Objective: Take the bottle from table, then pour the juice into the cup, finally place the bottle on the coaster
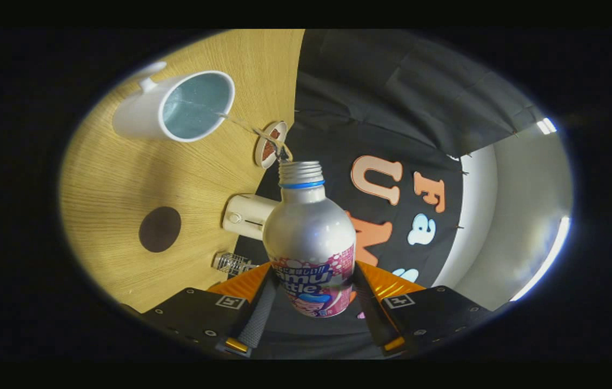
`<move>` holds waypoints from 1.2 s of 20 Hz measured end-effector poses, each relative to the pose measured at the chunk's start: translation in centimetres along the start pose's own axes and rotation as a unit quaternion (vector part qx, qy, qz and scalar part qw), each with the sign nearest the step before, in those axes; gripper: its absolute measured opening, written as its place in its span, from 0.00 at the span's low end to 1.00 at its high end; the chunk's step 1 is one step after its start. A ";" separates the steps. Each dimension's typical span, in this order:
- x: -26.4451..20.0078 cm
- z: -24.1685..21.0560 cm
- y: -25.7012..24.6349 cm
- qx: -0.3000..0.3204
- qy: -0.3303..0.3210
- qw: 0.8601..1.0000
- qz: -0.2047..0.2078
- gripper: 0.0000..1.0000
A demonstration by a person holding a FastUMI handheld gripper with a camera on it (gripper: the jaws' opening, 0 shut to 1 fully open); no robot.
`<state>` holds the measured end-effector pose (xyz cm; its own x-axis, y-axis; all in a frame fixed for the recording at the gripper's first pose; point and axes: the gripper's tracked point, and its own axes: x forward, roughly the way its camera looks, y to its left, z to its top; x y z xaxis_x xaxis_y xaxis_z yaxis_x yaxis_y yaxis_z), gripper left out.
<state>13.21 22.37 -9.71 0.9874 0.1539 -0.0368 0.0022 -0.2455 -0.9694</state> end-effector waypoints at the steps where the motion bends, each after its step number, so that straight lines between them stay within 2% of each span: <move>1: 0.1 0.1 -0.3 -0.004 -0.001 1.000 -0.003 0.77; 14: 0.2 0.8 -2.5 -0.061 -0.013 0.997 -0.052 0.77; 24: 0.5 2.8 -1.7 -0.090 -0.036 0.993 -0.064 0.77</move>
<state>13.21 25.60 -8.73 0.9634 0.2615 0.0594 0.1608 -0.3863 -0.9082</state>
